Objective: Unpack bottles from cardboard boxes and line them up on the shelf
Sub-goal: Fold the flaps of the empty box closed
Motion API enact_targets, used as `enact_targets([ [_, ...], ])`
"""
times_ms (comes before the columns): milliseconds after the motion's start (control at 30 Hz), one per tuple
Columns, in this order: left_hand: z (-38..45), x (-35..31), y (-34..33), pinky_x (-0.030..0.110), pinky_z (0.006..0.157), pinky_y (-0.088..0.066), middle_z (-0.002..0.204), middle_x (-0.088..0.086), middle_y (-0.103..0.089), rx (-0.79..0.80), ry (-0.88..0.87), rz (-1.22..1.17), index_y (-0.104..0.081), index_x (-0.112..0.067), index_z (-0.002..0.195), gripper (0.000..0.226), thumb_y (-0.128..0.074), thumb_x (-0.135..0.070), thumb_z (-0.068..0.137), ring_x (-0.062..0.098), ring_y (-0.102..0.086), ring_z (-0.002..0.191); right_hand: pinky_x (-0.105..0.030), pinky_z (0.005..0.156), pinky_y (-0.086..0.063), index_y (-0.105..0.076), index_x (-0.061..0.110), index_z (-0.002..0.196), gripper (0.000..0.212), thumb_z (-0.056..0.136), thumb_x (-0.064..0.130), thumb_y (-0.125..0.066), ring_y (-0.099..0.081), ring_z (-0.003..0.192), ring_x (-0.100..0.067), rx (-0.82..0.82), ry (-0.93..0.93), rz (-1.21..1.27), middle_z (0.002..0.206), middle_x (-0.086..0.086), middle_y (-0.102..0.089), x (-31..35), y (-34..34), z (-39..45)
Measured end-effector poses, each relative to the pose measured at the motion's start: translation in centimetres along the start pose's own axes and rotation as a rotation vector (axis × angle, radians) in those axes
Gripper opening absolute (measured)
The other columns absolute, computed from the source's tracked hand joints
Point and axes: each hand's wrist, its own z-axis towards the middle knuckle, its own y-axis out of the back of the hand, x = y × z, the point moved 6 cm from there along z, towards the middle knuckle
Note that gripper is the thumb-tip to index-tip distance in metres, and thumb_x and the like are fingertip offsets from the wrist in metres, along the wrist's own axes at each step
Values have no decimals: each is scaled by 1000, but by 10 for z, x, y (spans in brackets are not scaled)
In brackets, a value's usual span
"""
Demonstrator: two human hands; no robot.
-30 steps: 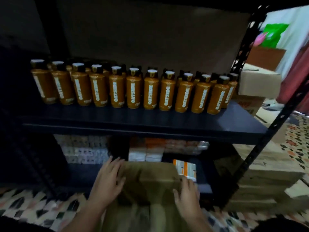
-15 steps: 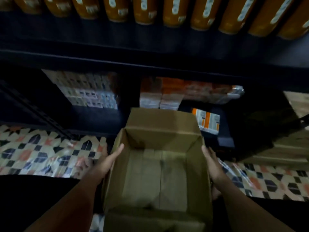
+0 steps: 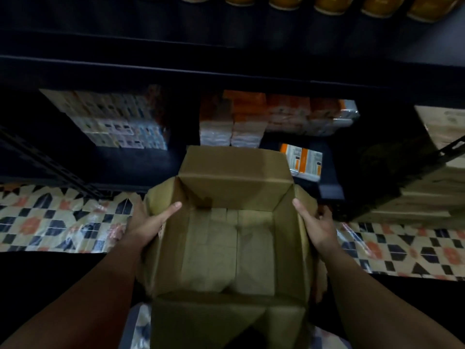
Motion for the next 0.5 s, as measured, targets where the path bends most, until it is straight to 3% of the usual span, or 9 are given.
enact_targets([
  [100,-20,-12,9,56,121,-27,169,5,-21,-99,-35,130,3,-35,163,150,-83,-80,49,37,-27,152,-60,115,-33,-20,31,158,152,31,96,-74,-36,144,-39,-79,12,-125,157,-7,-40,10,19,-7],
  [233,-47,-28,16,64,118,-22,164,32,-11,-293,-41,434,7,-33,162,156,-75,-90,43,51,-18,150,-66,113,-28,-19,29,157,137,47,82,-81,-29,141,-48,-222,54,-457,157,-19,-30,38,50,-22],
  [367,-65,-55,26,60,111,-33,145,37,-33,-514,-146,699,-7,-18,160,164,-74,-94,31,51,-37,134,-59,109,-34,-20,18,157,120,65,50,-91,-34,137,-45,-296,124,-582,151,-21,-34,74,67,-32],
  [433,-73,-78,33,56,99,-46,134,31,-42,-548,-248,778,-19,-10,155,152,-87,-80,39,47,-50,119,-56,106,-40,-25,11,154,95,80,30,-82,-40,134,-43,-315,201,-625,147,-23,-39,93,69,-38],
  [500,-82,-104,35,54,88,-53,129,25,-46,-499,-332,788,-30,-6,142,111,-94,-50,63,47,-57,111,-51,99,-46,-37,6,147,68,89,18,-70,-49,127,-43,-332,272,-664,141,-23,-47,114,69,-49],
])
